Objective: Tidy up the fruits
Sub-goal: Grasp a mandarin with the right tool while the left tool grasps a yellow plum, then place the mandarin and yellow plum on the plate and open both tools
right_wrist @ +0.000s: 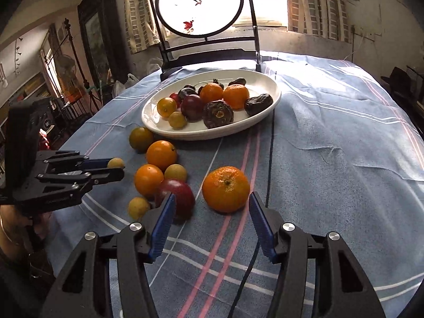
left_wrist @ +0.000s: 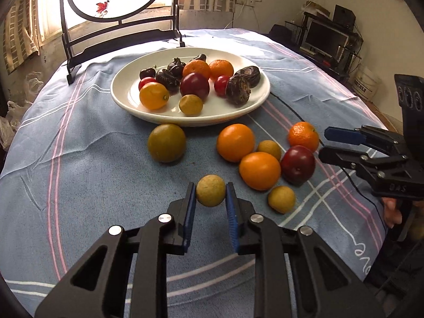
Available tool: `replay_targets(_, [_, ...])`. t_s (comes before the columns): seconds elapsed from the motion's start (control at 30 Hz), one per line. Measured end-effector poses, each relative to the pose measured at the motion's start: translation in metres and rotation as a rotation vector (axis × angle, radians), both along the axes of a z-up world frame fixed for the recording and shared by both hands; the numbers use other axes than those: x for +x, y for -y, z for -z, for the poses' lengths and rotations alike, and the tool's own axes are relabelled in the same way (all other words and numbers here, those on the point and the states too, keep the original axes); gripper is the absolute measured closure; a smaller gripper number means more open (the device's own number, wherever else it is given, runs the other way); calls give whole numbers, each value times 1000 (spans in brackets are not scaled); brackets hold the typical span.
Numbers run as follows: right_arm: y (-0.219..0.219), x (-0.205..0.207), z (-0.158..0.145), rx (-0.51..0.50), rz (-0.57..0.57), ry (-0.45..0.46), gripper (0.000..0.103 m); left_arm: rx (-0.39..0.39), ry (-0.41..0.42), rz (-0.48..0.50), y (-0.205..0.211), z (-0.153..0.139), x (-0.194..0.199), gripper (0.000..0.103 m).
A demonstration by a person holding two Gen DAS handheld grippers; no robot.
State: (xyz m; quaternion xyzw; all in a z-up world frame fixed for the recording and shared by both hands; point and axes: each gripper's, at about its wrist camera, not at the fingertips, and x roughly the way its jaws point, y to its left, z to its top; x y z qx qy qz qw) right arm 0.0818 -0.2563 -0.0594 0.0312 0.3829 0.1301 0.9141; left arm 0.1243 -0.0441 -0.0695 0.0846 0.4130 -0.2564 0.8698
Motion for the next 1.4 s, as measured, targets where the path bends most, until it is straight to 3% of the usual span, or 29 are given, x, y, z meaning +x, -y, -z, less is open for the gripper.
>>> replay_targets(0.13, [8, 17, 4, 8, 61, -59, 45, -14, 17, 10, -2, -4, -14, 82])
replay_targets(0.33, [-5, 43, 14, -32, 56, -152, 46, -33, 29, 10, -6, -10, -21, 82])
replay_targets(0.37, [-5, 45, 14, -28, 63, -151, 50, -37, 30, 7, -7, -11, -21, 82])
replay_targets(0.4, [-7, 45, 14, -33, 54, -148, 60, -40, 30, 1, -8, -11, -21, 82])
replay_targets(0.5, [-13, 36, 10, -54, 45, -108, 60, -48, 35, -11, -12, -13, -20, 82])
replay_targets(0.73, [17, 18, -30, 74, 73, 47, 60, -102, 80, -32, -20, -33, -12, 82])
replay_targets(0.87, [26, 42, -59, 89, 86, 105, 60, -88, 112, -28, -9, -50, 14, 81])
replay_targets(0.97, [21, 76, -68, 87, 87, 114, 60, -84, 89, -40, 3, -53, 51, 81])
replay_targets(1.23, [-6, 167, -45, 60, 85, 13, 59, -65, 10, -69, 31, -35, 127, 81])
replay_targets(1.27, [-10, 172, -41, 41, 83, 5, 59, -65, 9, -76, 32, -34, 132, 78])
replay_targets(1.37, [-12, 169, -42, 31, 100, 33, 50, -91, 18, -111, 26, -37, 134, 45])
replay_targets(1.4, [-11, 164, -45, 38, 96, 44, 50, -101, 35, -123, 22, -40, 130, 39])
